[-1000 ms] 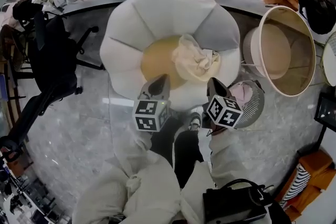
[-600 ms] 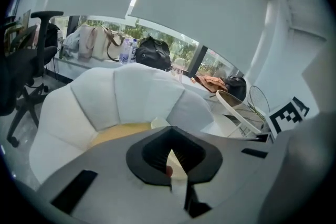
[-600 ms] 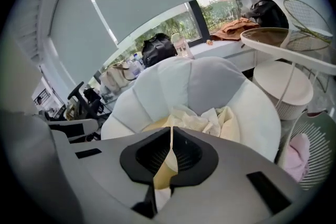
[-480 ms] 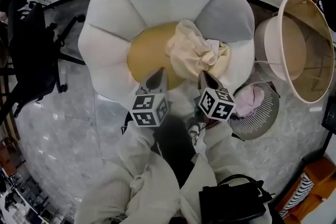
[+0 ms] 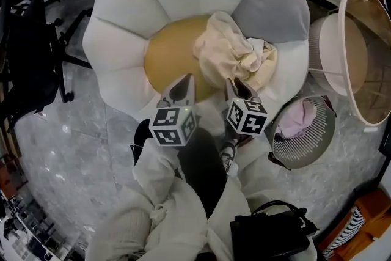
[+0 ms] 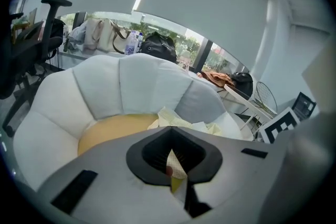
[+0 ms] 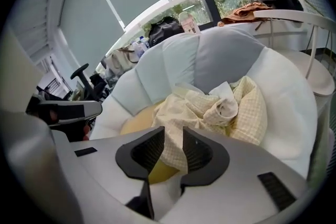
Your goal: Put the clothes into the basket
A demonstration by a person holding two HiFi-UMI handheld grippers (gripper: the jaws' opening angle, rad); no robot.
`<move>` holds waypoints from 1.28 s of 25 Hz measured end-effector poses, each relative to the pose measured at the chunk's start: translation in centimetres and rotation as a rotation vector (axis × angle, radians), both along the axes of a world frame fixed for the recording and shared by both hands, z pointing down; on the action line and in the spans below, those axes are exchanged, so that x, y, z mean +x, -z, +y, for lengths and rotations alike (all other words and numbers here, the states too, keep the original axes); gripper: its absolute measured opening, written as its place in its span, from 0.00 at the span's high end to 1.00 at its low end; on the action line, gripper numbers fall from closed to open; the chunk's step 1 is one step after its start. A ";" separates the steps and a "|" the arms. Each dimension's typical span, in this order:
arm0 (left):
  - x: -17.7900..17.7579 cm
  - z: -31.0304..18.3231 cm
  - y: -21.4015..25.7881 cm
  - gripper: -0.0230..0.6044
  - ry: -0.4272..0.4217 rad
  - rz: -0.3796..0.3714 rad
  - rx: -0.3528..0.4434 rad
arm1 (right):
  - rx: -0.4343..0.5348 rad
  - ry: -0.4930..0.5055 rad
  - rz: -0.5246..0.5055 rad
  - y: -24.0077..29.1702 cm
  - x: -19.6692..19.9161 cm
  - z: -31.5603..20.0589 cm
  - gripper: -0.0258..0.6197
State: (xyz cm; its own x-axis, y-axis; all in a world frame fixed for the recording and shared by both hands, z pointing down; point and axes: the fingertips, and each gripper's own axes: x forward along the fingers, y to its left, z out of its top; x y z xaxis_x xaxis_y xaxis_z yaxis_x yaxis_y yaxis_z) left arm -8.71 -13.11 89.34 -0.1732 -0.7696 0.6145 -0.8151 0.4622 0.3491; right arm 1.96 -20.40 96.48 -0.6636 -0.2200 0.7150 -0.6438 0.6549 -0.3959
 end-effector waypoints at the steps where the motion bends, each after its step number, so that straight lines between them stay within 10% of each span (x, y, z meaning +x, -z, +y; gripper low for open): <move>1: 0.0 0.2 -0.2 0.95 0.003 0.000 -0.002 | 0.001 0.007 0.002 -0.3 -0.2 0.1 0.82; 21: -1.8 3.0 -4.0 0.95 0.079 -0.026 0.015 | 0.056 0.158 0.185 -8.4 -1.6 1.6 0.71; 32: -1.8 3.9 -4.4 0.95 0.108 -0.019 0.013 | 0.125 0.217 0.327 -10.7 -1.7 1.6 0.83</move>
